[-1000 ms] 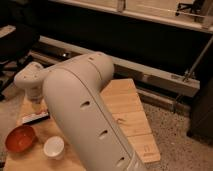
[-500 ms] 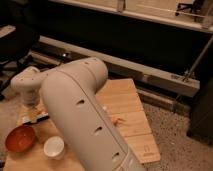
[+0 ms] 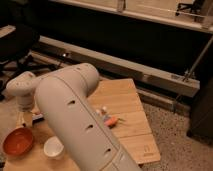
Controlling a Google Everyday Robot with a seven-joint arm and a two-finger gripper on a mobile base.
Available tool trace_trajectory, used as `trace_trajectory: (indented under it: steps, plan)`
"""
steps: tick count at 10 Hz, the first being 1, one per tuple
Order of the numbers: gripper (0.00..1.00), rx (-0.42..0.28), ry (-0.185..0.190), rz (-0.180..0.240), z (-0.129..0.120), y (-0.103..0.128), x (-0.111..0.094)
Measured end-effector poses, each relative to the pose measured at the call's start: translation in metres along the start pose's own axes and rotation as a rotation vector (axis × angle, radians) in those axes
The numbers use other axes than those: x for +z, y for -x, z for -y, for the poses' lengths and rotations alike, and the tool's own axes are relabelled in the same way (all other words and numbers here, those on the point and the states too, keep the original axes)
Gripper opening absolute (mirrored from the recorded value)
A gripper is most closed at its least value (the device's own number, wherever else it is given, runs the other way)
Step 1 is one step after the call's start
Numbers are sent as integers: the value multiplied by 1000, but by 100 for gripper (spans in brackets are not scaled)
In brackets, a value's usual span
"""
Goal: Place the eraser in the ceramic cup
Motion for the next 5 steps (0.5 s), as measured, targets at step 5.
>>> trace_trajectory:
  steps: [5]
  plan:
    - [77, 40, 31, -62, -14, 4, 14]
